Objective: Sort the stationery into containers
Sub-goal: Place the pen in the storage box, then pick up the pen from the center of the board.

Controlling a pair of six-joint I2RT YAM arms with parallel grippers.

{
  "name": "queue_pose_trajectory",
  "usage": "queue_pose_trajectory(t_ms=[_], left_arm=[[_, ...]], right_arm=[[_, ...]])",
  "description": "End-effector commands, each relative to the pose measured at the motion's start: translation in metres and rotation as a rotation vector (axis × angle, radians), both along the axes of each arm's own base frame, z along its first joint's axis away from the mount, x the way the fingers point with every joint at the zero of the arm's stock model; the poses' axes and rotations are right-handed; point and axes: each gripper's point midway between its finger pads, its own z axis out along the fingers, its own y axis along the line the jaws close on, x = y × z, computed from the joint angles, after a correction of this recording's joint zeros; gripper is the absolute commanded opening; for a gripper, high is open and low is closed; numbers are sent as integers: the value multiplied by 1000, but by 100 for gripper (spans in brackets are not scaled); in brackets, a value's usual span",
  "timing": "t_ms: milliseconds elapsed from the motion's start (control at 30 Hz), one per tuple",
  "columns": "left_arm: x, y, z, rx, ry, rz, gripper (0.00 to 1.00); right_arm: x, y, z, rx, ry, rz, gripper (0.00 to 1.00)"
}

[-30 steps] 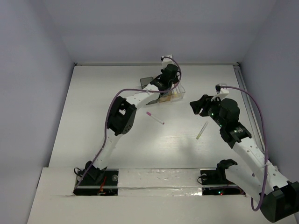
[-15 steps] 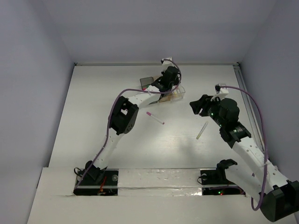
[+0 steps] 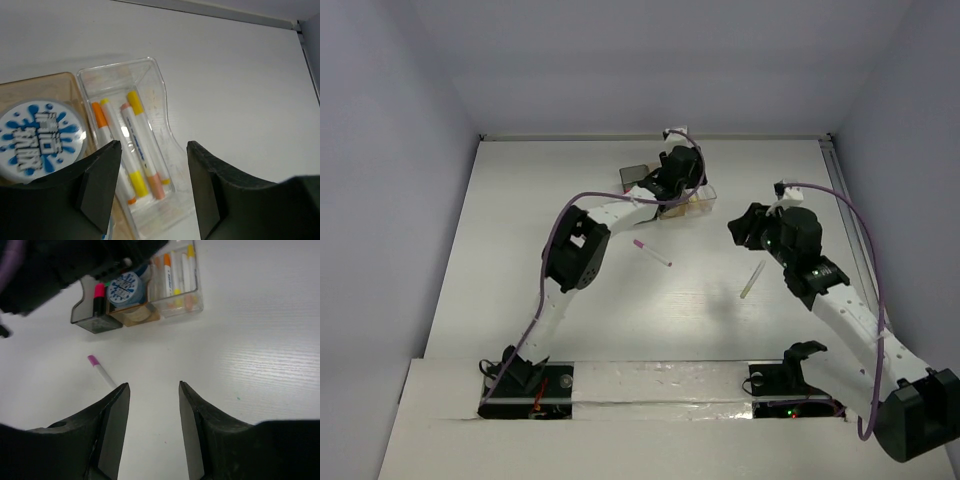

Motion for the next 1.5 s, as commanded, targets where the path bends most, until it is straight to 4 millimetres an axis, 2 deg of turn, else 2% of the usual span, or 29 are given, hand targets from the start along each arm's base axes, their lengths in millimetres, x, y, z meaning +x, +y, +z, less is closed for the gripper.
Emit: queue_pose_trajectory(t_ms=[0,33,67,133,167,233,267,300,333,367,433,467,500,533,600,633,667,800,967,1033,1133,1300,1400,1467], left_arm=[[-18,12,153,-139,-254,-41,52],[-24,17,165,-143,-278,-45,52],[-47,18,178,-148,-295,-74,52],[-68,24,197,-161,-350,-98,52],[-93,31,198,-162,-350,-120,52],[-118,38,205,-197,-383,-141,52],[-137,52,194,-196,-368,-144,52],[-152,52,195,-224,-375,-159,52],[-160,59,191,-239,-369,-158,51],[-179,67,177,-254,-342,-174,51],[-201,70,170,-271,-334,-196,51],[-209,84,164,-264,-331,-183,51],[-217,87,159,-248,-321,-189,51],[-226,89,157,-242,-319,-196,51],[-238,110,149,-229,-312,-175,51],[-249,115,158,-251,-327,-187,51],[-254,121,143,-232,-306,-193,51],[-278,136,120,-218,-269,-233,51],[-304,153,89,-226,-229,-290,51],[-309,156,84,-235,-232,-300,52],[-316,159,84,-247,-232,-315,52],[-325,158,91,-299,-247,-352,52],[-327,157,93,-306,-249,-362,52],[-327,159,94,-311,-249,-357,52]], right_arm=[[10,-14,0,-24,7,-101,49],[11,-16,-2,-21,19,-123,36],[12,-20,-13,-40,57,-141,30],[13,-27,-24,-59,105,-187,12],[10,-30,-35,-79,146,-202,8],[7,-37,-54,-105,206,-244,4],[1,-42,-67,-123,246,-263,4],[-1,-47,-74,-138,268,-289,6],[-2,-49,-77,-138,283,-305,18],[-4,-51,-78,-138,301,-320,27],[-2,-60,-79,-164,331,-367,52],[-8,-66,-84,-195,372,-391,54],[-5,-69,-79,-207,372,-408,54],[-4,-75,-83,-229,390,-443,58],[-13,-83,-94,-276,445,-477,61],[-14,-85,-101,-290,477,-494,63],[-19,-90,-108,-299,515,-508,63],[-32,-99,-130,-306,611,-544,64],[-37,-111,-135,-279,646,-600,61],[-36,-104,-140,-250,666,-560,59],[-28,-89,-145,-202,679,-502,58],[-23,-83,-156,-186,711,-491,54],[-25,-77,-170,-175,754,-473,44],[-26,-73,-178,-162,775,-462,33]])
